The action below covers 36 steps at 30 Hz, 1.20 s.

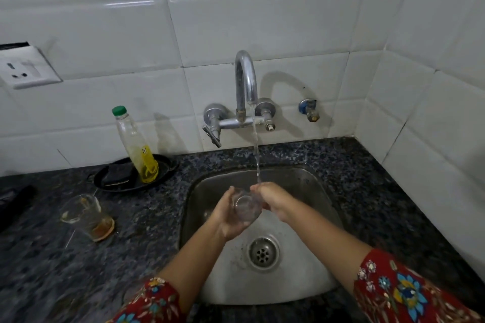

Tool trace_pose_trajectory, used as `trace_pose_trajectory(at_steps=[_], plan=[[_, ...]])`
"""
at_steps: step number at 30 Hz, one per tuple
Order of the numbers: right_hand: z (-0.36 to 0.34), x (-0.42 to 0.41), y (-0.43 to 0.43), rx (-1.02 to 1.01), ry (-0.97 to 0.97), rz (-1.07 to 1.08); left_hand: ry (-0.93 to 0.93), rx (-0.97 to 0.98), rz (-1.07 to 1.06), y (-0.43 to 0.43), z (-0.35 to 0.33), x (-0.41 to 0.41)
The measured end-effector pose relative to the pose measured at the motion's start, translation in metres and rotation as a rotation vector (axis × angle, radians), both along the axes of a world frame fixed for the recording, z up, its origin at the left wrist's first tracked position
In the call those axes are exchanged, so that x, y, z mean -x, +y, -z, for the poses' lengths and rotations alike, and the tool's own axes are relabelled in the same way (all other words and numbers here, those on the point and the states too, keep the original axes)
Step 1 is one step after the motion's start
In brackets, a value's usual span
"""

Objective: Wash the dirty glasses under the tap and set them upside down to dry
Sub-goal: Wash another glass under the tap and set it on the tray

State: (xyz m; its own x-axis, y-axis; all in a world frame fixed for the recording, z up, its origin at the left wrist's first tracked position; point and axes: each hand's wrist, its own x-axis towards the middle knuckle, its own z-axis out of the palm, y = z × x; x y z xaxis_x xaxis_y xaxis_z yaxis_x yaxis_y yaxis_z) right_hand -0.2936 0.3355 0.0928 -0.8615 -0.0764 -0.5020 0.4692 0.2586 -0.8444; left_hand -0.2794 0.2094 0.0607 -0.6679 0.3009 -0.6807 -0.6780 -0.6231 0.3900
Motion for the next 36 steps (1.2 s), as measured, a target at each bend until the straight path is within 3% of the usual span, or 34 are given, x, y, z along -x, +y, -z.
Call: trace_pose_trajectory(at_steps=[5, 9, 16, 21, 23, 26, 29, 32, 34, 36], plan=[[-0.025, 0.001, -0.002, 0.040, 0.161, 0.167, -0.059, -0.237, -0.183, 0.030, -0.025, 0.017], [-0.048, -0.006, 0.003, 0.023, 0.283, 0.121, -0.040, -0.289, -0.181, 0.039, -0.044, 0.029], [-0.042, -0.020, 0.024, -0.160, 0.414, -0.007, 0.065, -0.075, -0.078, 0.046, -0.048, 0.024], [-0.041, -0.023, 0.048, -0.258, 0.263, -0.247, 0.121, 0.212, -0.122, 0.044, -0.025, 0.041], [-0.039, -0.022, 0.041, -0.488, 0.345, -0.232, 0.127, 0.315, -0.156, 0.047, -0.026, 0.037], [-0.038, -0.023, 0.019, -0.798, 0.476, -0.130, 0.315, 0.573, -0.239, 0.052, -0.043, 0.029], [-0.039, -0.017, 0.002, -0.649, 0.421, -0.099, 0.349, 0.612, -0.243, 0.040, -0.049, 0.034], [-0.047, -0.009, 0.002, -0.119, 0.167, -0.177, 0.350, 0.400, 0.086, 0.017, -0.059, 0.031], [-0.049, -0.005, 0.011, 0.253, -0.044, -0.211, 0.347, 0.299, 0.184, 0.008, -0.059, 0.026], [-0.044, -0.007, 0.014, 0.262, -0.070, -0.207, 0.379, 0.307, 0.202, 0.009, -0.053, 0.024]])
